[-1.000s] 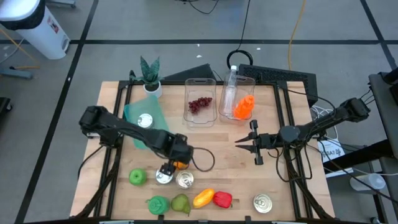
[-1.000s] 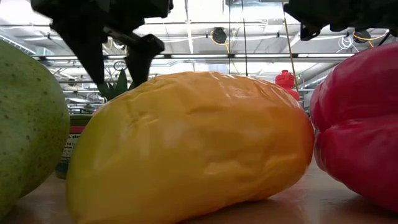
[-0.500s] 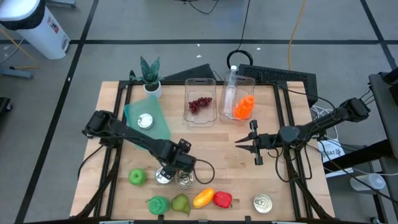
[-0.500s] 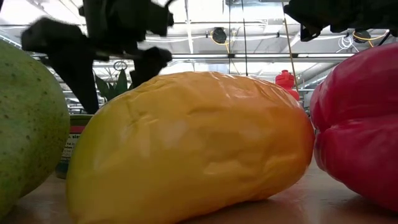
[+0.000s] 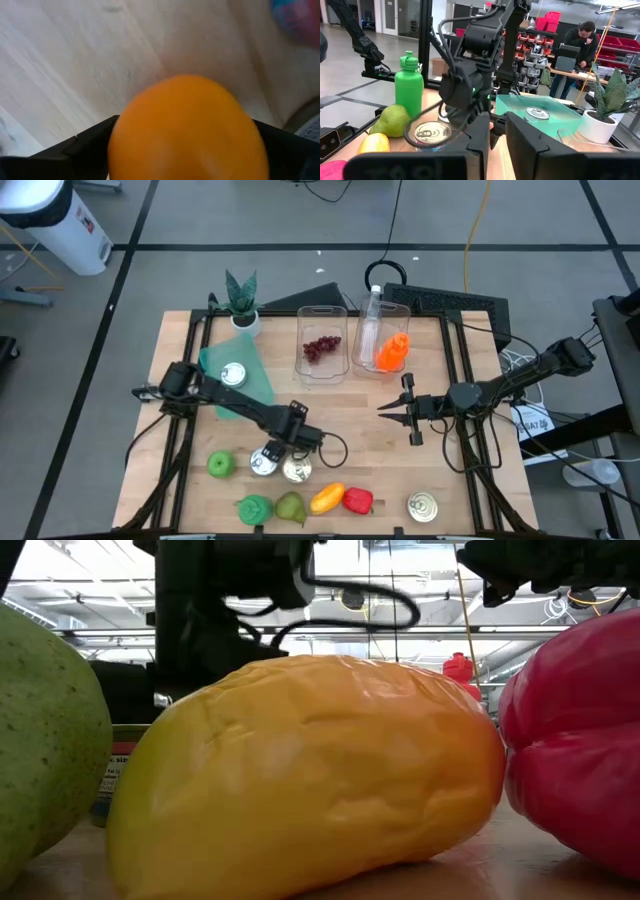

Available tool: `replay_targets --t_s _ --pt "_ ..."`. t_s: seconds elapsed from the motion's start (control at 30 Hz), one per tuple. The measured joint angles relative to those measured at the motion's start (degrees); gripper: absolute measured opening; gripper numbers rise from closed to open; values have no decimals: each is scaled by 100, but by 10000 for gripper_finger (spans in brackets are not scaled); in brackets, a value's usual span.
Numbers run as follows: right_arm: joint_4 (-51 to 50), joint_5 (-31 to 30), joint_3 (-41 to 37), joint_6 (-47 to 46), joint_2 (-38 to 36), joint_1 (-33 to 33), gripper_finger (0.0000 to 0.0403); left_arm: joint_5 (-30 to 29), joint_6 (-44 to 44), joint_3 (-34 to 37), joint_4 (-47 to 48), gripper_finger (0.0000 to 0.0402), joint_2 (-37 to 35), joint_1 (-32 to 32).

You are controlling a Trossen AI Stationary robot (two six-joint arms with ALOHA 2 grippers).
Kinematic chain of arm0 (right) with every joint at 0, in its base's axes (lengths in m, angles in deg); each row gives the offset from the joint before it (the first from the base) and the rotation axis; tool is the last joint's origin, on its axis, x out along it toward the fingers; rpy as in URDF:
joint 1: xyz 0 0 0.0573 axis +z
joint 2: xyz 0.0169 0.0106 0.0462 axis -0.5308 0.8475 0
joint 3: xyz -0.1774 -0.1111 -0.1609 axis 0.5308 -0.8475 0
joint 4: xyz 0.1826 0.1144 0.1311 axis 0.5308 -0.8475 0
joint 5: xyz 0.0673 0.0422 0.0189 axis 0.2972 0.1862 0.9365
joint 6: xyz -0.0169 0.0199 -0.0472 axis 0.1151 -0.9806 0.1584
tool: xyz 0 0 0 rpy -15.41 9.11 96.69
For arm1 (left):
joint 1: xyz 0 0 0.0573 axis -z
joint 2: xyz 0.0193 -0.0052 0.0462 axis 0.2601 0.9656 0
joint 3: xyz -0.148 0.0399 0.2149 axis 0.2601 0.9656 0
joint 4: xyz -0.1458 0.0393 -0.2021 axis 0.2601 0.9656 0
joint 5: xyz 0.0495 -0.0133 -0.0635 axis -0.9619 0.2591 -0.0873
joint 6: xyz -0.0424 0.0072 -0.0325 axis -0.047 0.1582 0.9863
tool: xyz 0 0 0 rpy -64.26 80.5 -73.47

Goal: Pick & Place Food Item
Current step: Put the orange into the left transparent bin

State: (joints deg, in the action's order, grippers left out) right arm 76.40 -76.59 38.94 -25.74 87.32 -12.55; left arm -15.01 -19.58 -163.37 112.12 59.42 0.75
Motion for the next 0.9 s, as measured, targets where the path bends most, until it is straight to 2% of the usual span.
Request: replay_targets --t_s 0.37,0.53,0.7,0.9 --pt "0 -1 0 2 -1 0 49 -249 127 3 443 336 12 -49" --pt "0 -1 0 2 -1 -2 50 -651 49 5 691 336 -146 -63" --pt "-1 -1 0 11 0 -2 50 -892 -15 -5 665 346 -697 -179" --pt "-9 -1 2 7 1 0 50 -811 -46 0 541 328 -1881 -383"
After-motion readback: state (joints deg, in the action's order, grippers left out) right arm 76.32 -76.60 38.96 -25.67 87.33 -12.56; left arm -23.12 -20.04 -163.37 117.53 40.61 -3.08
